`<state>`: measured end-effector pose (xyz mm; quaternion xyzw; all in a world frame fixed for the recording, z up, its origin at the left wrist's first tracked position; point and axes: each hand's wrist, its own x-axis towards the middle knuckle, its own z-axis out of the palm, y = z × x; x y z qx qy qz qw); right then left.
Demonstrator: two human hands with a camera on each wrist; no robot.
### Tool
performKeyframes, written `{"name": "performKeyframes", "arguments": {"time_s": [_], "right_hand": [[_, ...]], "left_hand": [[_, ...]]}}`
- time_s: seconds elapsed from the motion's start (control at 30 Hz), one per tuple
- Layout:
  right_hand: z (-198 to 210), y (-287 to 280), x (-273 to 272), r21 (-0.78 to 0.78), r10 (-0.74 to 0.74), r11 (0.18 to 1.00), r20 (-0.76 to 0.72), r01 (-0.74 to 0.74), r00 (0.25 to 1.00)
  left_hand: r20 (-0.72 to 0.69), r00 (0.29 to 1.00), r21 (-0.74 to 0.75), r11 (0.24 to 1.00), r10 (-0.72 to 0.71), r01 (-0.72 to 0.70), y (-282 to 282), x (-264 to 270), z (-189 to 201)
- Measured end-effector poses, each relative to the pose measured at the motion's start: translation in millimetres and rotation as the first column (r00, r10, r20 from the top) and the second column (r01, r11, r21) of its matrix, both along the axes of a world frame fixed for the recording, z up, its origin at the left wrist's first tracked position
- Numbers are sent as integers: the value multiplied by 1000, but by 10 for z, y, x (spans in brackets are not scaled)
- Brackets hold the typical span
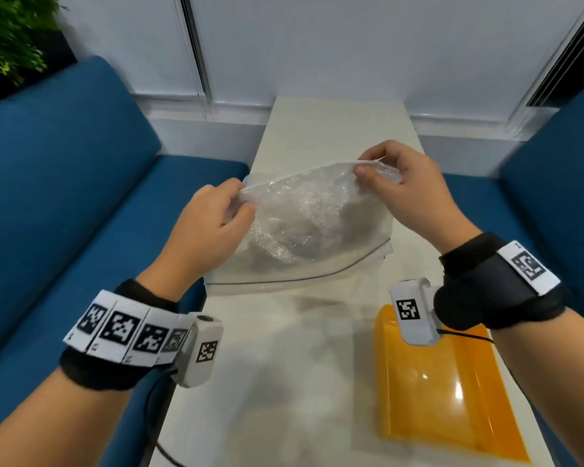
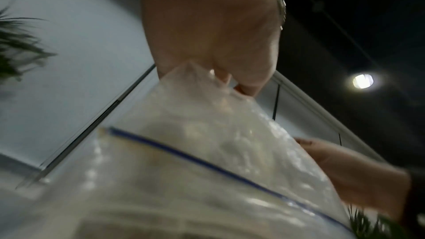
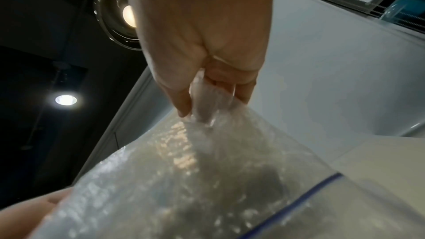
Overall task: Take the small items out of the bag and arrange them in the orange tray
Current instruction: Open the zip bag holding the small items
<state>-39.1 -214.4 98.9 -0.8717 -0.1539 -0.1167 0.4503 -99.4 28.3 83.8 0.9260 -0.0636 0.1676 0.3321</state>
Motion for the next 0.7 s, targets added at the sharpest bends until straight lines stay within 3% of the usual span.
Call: {"name": "performKeyframes", "arguments": {"time_s": [0.13, 0.23, 0.4, 0.47, 0.57, 0.63, 0.7], "right_hand": [[-309, 50, -315, 9, -11, 1000, -17, 11, 1000], [-683, 70, -610, -93, -57, 994, -6, 57, 998], [-1279, 92, -1094, -146, -229, 969, -243, 197, 943], [-1449, 99, -1248, -100, -249, 968, -448, 229, 859], [-1594, 110, -1413, 28, -231, 930, -732, 367, 641], [-1632, 91, -1492, 136, -82, 899, -881, 416, 465], [-1649, 53, -1526, 331, 201, 845, -924, 419, 324]], "left_hand": [[-117, 991, -182, 982, -63, 41, -80, -448, -113], [-203, 978, -228, 974, -54, 6, -123, -706, -374], [-348, 936, -260, 964, -48, -47, -167, -1012, -871], [-389, 920, -272, 959, -39, -74, -215, -1128, -1033], [-427, 904, -334, 933, -23, -134, -291, -1263, -1197], [-453, 892, -382, 905, -6, -188, -316, -1325, -1275], [-484, 875, -403, 893, -20, -202, -331, -1379, -1329]]}}
